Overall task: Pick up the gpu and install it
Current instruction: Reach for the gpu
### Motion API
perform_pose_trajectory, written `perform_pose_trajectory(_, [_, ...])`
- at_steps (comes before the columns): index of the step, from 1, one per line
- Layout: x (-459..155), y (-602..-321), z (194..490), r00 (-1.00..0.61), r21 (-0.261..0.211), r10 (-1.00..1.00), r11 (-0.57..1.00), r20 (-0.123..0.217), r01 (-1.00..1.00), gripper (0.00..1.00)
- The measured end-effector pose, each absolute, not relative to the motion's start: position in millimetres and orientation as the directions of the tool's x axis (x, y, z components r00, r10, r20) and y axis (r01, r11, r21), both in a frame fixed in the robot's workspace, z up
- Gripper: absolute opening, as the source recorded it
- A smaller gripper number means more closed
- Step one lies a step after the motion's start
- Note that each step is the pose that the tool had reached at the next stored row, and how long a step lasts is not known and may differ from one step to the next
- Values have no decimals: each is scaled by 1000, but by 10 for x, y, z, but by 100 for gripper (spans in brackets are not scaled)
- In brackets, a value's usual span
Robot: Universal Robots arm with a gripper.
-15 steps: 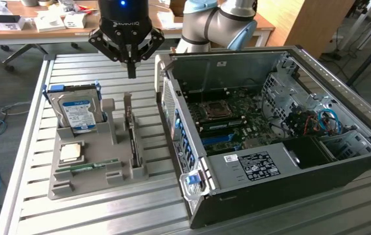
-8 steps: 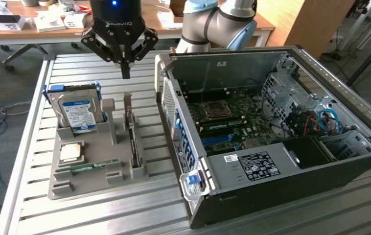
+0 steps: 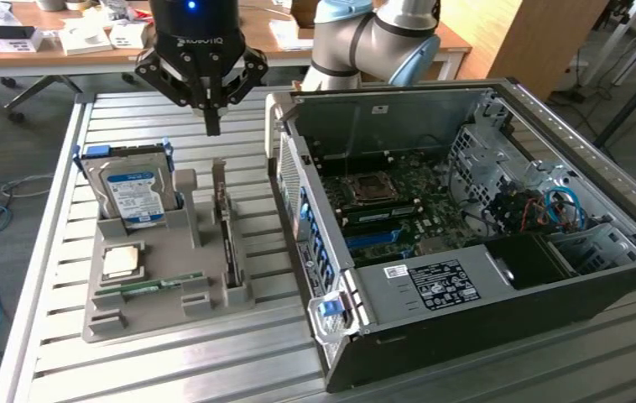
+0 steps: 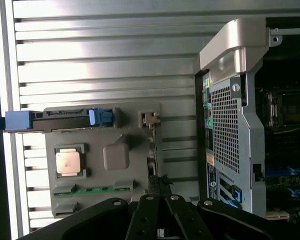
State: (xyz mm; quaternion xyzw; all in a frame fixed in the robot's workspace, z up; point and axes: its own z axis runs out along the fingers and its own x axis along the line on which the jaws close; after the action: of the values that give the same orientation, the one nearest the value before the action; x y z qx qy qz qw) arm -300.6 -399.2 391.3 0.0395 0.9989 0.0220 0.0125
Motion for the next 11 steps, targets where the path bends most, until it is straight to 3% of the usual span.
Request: perform_pose_trajectory(11, [-3005, -4074, 3912, -997, 45, 79, 996, -23, 78, 11])
